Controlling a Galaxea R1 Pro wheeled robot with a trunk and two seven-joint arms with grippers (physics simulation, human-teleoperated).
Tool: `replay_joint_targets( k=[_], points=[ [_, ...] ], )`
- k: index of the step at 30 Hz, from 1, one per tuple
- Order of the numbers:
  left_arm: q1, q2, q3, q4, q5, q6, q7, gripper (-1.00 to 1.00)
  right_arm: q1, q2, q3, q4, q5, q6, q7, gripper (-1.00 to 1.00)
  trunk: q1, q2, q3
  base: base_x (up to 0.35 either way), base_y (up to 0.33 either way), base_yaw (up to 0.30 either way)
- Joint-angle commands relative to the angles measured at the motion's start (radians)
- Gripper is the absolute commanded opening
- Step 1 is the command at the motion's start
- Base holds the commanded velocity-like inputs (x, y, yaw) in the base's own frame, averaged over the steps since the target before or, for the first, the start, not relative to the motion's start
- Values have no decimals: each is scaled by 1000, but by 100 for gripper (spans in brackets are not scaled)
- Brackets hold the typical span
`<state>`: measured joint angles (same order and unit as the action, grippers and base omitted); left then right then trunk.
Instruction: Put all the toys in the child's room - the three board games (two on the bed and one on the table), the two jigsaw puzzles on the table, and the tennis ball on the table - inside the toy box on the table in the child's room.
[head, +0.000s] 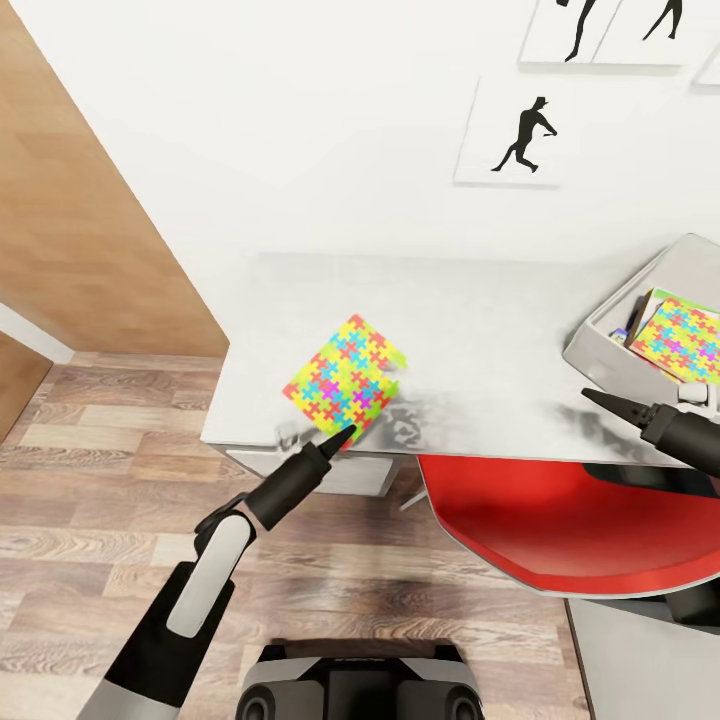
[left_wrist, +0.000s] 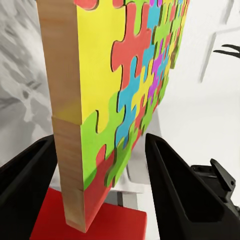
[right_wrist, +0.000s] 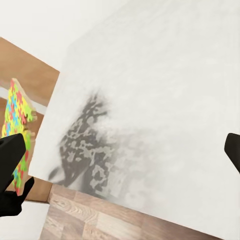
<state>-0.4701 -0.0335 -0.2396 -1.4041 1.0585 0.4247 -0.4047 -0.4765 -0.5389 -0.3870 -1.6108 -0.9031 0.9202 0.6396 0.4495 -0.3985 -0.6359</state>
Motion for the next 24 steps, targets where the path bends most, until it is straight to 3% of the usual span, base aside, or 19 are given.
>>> replay_joint_targets(
  k=[1, 9, 15, 24],
  points=[
    [0, 0, 1, 0, 9, 9, 3, -100, -1, 0, -1, 0, 1, 6, 4, 100, 1, -2, -1, 0, 0, 0],
    [-22, -24, -7, -6, 37, 41, 60, -100, -1, -1, -3, 0, 1, 7, 7, 100, 1, -2, -1, 0, 0, 0],
    [-44, -60, -10, -8, 45, 86, 113, -100, -1, -1, -4, 0, 1, 16, 17, 100, 1, -2, 1, 0, 0, -14],
    [-41, -73, -15, -35, 50, 102, 126, -100, -1, -2, -18, 0, 1, 33, 21, 100, 1, -2, 9, 0, 0, -63]
  ],
)
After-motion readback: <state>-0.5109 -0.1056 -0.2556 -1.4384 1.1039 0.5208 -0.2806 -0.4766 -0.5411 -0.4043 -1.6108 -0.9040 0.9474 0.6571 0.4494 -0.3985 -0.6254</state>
